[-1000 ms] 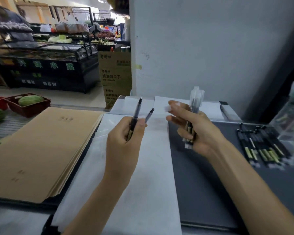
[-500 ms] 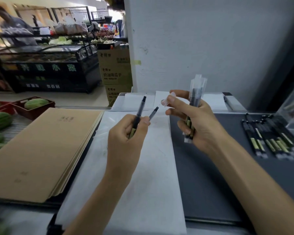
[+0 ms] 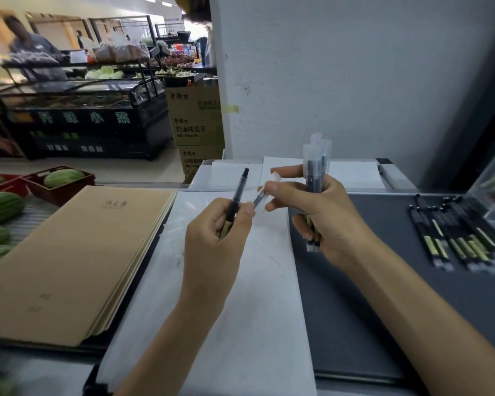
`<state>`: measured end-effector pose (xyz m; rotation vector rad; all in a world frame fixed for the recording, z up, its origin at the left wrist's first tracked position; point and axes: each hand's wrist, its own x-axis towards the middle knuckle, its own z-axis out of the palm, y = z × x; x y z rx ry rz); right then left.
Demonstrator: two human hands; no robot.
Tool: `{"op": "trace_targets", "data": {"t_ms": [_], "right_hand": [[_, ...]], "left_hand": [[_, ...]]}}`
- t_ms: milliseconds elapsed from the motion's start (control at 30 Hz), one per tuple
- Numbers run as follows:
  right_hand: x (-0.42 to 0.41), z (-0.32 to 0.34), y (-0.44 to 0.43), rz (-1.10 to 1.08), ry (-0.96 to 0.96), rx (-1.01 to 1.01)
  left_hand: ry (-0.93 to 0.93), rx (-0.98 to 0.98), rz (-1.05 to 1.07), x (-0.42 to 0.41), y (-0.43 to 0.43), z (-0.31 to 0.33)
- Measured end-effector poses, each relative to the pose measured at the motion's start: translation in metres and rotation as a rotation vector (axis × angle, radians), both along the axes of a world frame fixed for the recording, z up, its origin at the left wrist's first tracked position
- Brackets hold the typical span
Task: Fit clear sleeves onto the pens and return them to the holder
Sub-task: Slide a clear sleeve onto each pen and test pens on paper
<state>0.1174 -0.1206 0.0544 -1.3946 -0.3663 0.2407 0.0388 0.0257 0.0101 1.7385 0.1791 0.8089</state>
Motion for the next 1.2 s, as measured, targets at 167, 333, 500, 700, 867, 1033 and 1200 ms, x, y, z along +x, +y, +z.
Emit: {"op": "trace_targets", "data": {"t_ms": [167, 333, 500, 700, 867, 1033, 1200], "right_hand": [[-0.006, 0.001, 0.004, -0.050, -0.045, -0.027], [-0.014, -0.005, 0.012, -0.101, -0.133, 0.005], [-0.016, -0.010, 0.016, -0.121, -0.163, 0.046], [-0.017, -0.011, 0.015, -0.094, -0.180, 0.020], [-0.012, -0.009, 0.016, -0.028, -0.035, -0.031], [-0.014, -0.018, 0.021, -0.066, -0.027, -0.089], [0.007, -0.012, 0.009, -0.412, -0.046, 0.049]], "left_hand": [[-0.030, 0.049, 0.032, -0.002, -0.001, 0.001], [-0.053, 0.122, 0.087, -0.005, -0.002, 0.002], [-0.039, 0.116, 0.074, -0.007, -0.002, 0.002], [-0.042, 0.072, 0.054, -0.006, 0.000, 0.002], [-0.043, -0.043, -0.049, -0.004, 0.000, 0.002], [-0.002, -0.041, -0.073, -0.002, -0.002, 0.001], [-0.169, -0.201, 0.175, -0.004, 0.009, 0.005]]}}
